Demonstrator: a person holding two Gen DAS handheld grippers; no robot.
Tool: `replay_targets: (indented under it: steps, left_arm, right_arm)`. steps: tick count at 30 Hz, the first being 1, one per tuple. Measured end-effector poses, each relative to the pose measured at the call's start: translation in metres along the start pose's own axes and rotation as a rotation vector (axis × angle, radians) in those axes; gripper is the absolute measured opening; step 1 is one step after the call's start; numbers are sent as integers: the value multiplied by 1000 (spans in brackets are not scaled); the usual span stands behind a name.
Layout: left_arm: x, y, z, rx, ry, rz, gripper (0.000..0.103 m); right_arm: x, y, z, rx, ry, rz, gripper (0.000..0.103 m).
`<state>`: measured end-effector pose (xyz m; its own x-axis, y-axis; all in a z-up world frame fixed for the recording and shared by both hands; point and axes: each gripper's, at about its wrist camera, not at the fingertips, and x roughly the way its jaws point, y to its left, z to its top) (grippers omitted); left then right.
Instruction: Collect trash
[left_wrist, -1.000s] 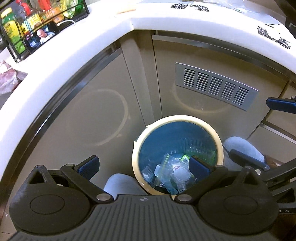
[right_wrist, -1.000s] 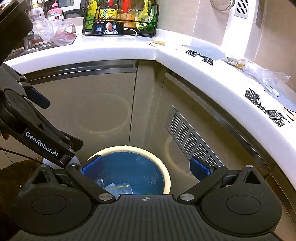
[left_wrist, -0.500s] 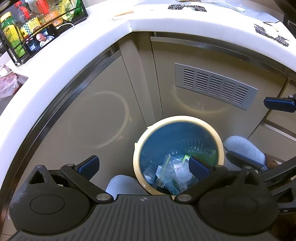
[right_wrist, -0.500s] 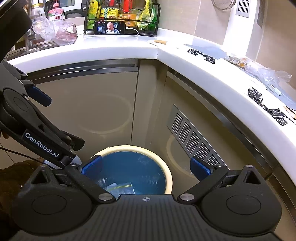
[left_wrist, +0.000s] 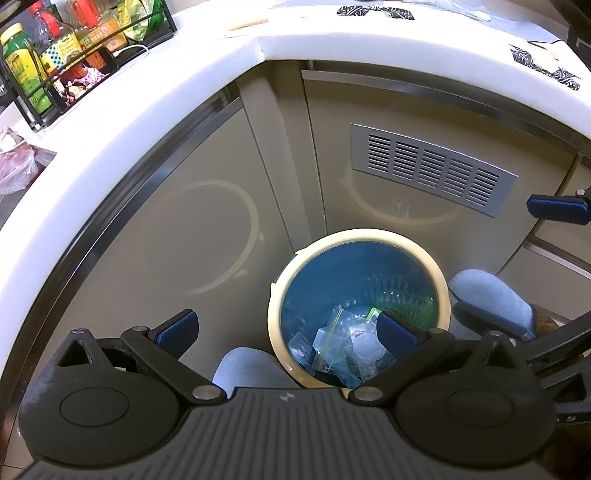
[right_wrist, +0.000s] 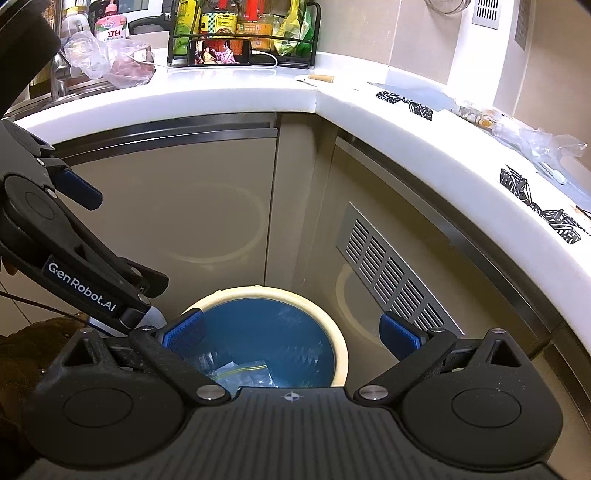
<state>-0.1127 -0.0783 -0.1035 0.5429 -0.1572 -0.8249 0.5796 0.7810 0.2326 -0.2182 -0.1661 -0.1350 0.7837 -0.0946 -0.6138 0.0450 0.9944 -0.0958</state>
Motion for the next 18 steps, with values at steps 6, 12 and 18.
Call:
replay_targets:
  steps: [6,12,18]
  left_arm:
    - [4,-1,3,18,9,16,103]
    - [3,-3,8,32,-3,39,103]
    - [6,0,15,10,10,39,103]
  right_arm:
    - [-9,-9,6,24,-68,-15,101]
    - [-28,-34,23,62,-178,-57,101]
    - [-43,-81,54,148,-286,-70,103]
